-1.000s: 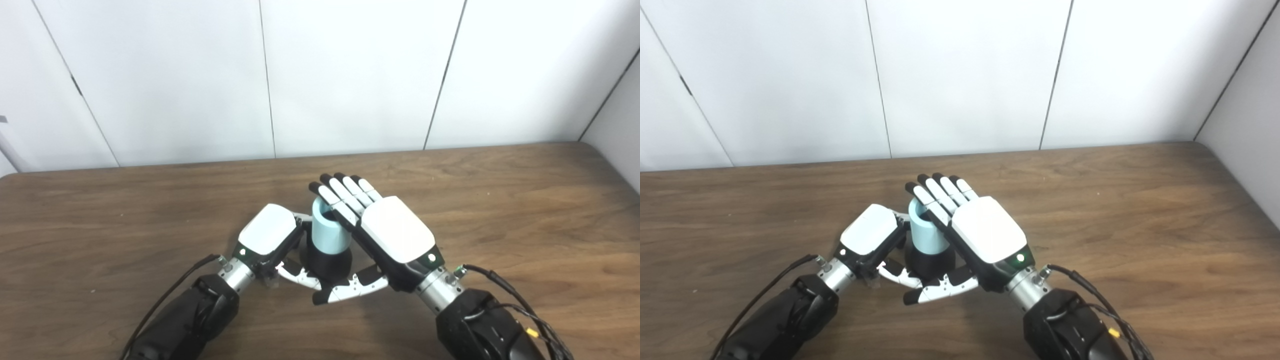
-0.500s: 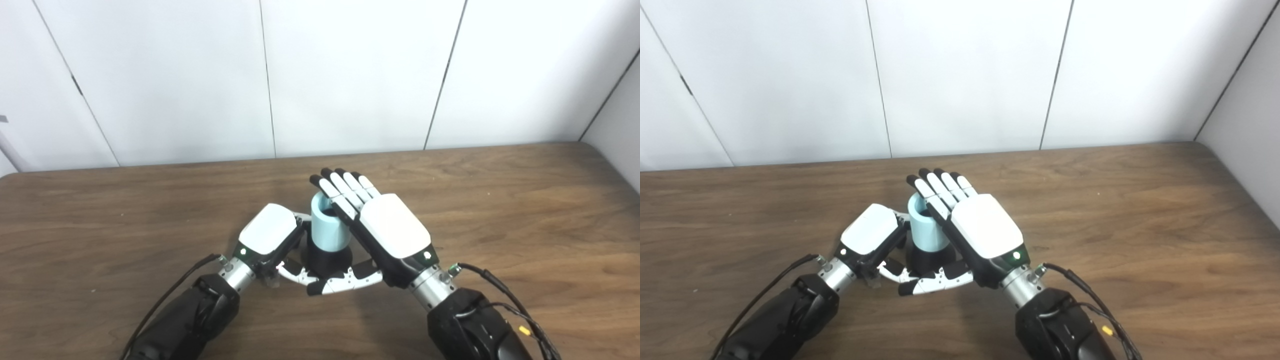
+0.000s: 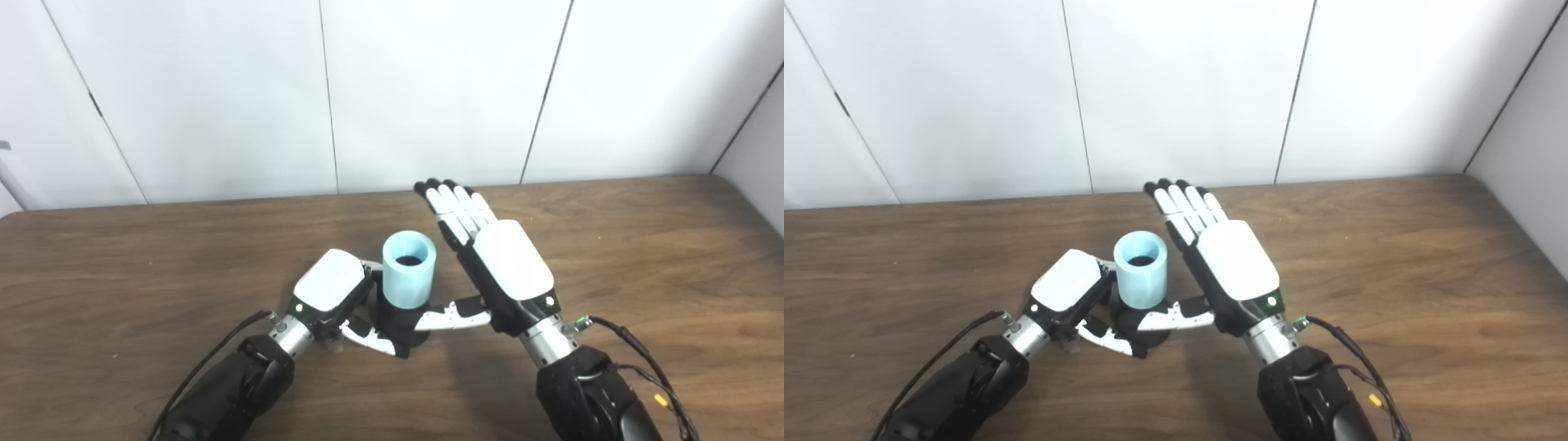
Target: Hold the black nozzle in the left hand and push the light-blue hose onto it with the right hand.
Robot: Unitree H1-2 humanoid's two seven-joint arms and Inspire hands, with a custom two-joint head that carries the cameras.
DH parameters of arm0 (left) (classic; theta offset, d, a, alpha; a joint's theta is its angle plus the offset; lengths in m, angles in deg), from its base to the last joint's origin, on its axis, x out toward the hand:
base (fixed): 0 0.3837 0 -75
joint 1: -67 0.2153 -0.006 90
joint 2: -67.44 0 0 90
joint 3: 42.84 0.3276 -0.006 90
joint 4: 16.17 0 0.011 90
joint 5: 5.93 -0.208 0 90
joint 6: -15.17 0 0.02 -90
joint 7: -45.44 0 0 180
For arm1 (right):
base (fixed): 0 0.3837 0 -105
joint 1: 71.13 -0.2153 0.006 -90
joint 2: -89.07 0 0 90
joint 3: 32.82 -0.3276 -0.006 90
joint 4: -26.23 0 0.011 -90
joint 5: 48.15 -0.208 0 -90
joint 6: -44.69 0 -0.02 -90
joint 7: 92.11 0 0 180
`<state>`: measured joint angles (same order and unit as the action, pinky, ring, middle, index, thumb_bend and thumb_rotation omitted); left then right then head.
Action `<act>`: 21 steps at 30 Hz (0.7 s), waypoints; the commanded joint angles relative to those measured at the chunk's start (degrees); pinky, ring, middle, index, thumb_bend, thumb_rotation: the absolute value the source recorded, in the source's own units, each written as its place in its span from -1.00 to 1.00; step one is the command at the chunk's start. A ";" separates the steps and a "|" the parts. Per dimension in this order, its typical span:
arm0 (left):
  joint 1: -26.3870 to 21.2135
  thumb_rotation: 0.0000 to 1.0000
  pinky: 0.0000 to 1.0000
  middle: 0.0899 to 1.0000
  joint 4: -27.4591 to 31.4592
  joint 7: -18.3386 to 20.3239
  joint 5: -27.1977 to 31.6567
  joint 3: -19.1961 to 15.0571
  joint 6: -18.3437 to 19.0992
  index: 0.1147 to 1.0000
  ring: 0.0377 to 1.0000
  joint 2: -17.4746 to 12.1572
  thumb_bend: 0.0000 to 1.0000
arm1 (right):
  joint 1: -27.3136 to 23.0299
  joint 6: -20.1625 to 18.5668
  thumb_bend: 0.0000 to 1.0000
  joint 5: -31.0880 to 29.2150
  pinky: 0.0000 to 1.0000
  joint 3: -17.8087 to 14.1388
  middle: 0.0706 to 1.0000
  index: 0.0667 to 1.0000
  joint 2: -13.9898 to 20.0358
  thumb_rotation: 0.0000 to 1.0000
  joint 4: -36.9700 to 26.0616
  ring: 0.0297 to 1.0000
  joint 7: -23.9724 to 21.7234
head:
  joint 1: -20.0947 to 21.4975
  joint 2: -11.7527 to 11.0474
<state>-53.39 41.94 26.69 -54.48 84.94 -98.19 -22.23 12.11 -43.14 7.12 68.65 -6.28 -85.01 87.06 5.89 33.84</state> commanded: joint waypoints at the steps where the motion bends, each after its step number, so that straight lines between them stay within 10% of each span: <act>1: 11.45 -1.00 -0.36 -0.20 -10.19 4.26 -2.39 6.19 -0.71 -0.09 -0.24 2.26 0.00 | -1.57 3.30 0.88 -1.50 1.00 -1.67 1.00 1.00 -0.12 0.81 -0.63 1.00 5.99 | 0.04 0.06; 11: 11.12 -1.00 -0.36 -0.19 -10.86 4.17 -2.26 6.00 -0.78 -0.06 -0.24 2.37 0.00 | -2.04 3.23 0.81 -7.05 1.00 -3.58 1.00 1.00 -2.75 0.63 -2.99 1.00 9.25 | -0.07 -0.04; 16: 11.38 -1.00 -0.36 -0.18 -10.28 5.04 -1.29 5.40 -0.23 -0.06 -0.23 2.41 0.00 | 2.23 4.94 0.33 -19.05 0.98 -6.57 1.00 1.00 -5.47 0.59 -0.52 1.00 10.90 | -0.12 -0.01; 21: 11.68 -1.00 -0.35 -0.17 -9.64 5.54 -0.21 4.82 -0.71 -0.06 -0.24 2.11 0.00 | 6.63 10.78 -0.22 -37.77 0.29 -11.14 0.53 0.52 -8.60 -0.10 6.58 0.52 11.93 | -0.02 0.07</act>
<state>-53.72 41.36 26.71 -54.24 84.88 -98.46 -21.99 18.61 -37.33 -22.06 59.37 -14.02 -78.89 97.26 5.80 33.75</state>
